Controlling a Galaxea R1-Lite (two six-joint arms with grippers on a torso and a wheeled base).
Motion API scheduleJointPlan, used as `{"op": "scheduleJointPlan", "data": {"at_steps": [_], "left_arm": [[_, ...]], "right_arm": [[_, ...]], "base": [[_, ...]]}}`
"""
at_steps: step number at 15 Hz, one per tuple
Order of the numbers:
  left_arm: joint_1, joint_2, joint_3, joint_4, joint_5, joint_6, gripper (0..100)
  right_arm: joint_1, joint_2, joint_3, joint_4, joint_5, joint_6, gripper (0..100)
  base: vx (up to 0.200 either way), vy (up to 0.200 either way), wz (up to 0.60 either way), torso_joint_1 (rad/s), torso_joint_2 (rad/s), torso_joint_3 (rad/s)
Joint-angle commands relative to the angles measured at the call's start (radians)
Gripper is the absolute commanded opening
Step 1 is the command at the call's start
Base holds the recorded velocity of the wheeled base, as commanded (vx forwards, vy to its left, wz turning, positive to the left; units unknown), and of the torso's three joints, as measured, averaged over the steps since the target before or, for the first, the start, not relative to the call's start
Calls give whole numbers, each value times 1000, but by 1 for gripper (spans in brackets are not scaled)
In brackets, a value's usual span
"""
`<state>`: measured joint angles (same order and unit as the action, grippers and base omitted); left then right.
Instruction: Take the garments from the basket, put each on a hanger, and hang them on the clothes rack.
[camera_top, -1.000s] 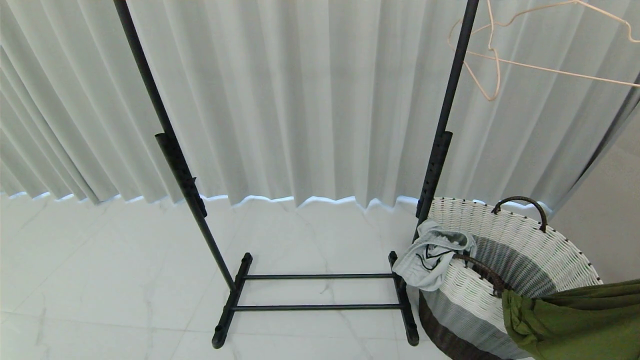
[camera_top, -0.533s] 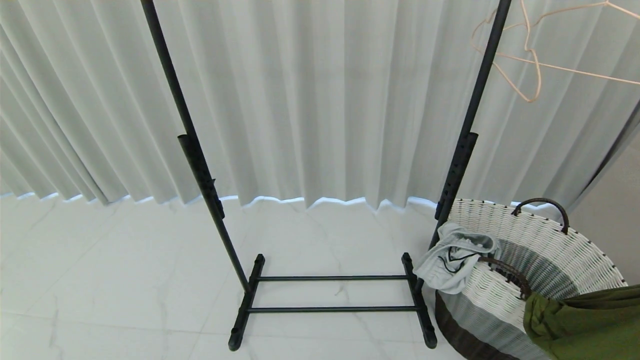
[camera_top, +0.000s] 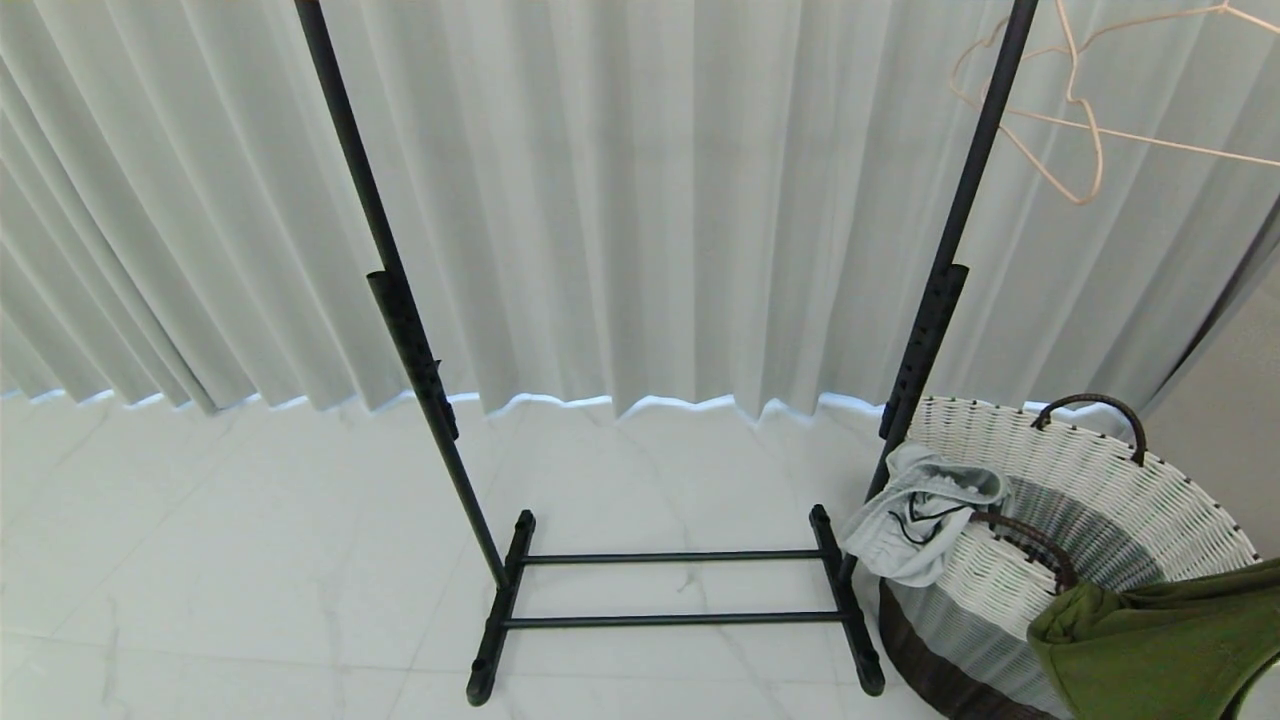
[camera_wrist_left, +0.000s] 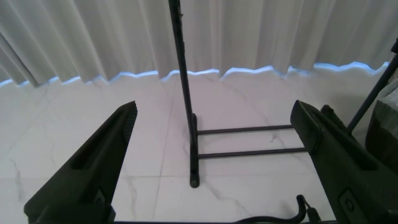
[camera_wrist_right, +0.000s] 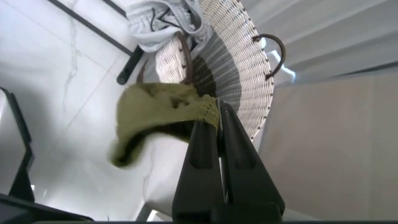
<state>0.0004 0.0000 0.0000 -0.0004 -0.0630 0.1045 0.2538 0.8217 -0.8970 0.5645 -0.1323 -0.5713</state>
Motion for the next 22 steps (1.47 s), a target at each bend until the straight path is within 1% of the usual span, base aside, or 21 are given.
{"op": "scheduleJointPlan", "data": {"at_steps": [1, 3, 4, 6, 8, 9, 10, 11, 12, 13, 14, 15, 16, 17, 19, 21, 22], "left_arm": [[0, 2, 0, 2, 0, 12, 100], [-2, 0, 0, 2, 0, 17, 100], [-2, 2, 0, 2, -1, -9, 100], [-2, 0, 0, 0, -1, -15, 100], [-2, 0, 0, -6, 0, -17, 100], [-2, 2, -29, -6, -23, -17, 100], [-11, 49, -114, -4, -100, -19, 100], [-14, 153, -204, -7, -132, -26, 100], [-16, 256, -305, -7, -143, -28, 100], [-27, 364, -379, -9, -172, -23, 100], [-43, 462, -457, -9, -228, -15, 100], [-53, 517, -499, -9, -267, -14, 100], [-83, 629, -561, -9, -342, -5, 100], [-126, 719, -597, -9, -373, 8, 100], [-277, 890, -663, -9, -368, 3, 100], [-398, 1025, -726, -10, -328, 0, 100], [-461, 1086, -750, -10, -294, -3, 100]], "right_arm": [[12, 40, -11, -3, 0, 2, 0], [12, 79, -31, -6, 0, 27, 0], [12, 99, -34, -8, 0, 34, 0], [13, 117, -37, -8, 0, 34, 0], [62, 120, -37, -9, 0, 41, 0], [87, 131, -43, -14, 0, 65, 0], [125, 136, -65, -15, 0, 97, 0], [160, 148, -89, -15, 0, 125, 0], [189, 154, -114, -14, 0, 146, 0], [211, 166, -132, -14, 0, 159, 0], [234, 177, -158, -15, 0, 177, 0], [255, 188, -177, -14, 0, 191, 0], [291, 209, -218, -12, 0, 222, 0], [317, 229, -246, -12, -1, 232, 0], [349, 260, -292, -15, 0, 241, 0], [397, 292, -338, -15, 0, 260, 0], [412, 309, -346, -17, 0, 275, 0]], "base": [[0, 0, 0, 0, 0, 0], [0, 0, 0, 0, 0, 0], [0, 0, 0, 0, 0, 0], [0, 0, 0, 0, 0, 0], [0, 0, 0, 0, 0, 0], [0, 0, 0, 0, 0, 0], [0, 0, 0, 0, 0, 0], [0, 0, 0, 0, 0, 0], [0, 0, 0, 0, 0, 0], [0, 0, 0, 0, 0, 0], [0, 0, 0, 0, 0, 0], [0, 0, 0, 0, 0, 0], [0, 0, 0, 0, 0, 0], [0, 0, 0, 0, 0, 0], [0, 0, 0, 0, 0, 0], [0, 0, 0, 0, 0, 0], [0, 0, 0, 0, 0, 0]]}}
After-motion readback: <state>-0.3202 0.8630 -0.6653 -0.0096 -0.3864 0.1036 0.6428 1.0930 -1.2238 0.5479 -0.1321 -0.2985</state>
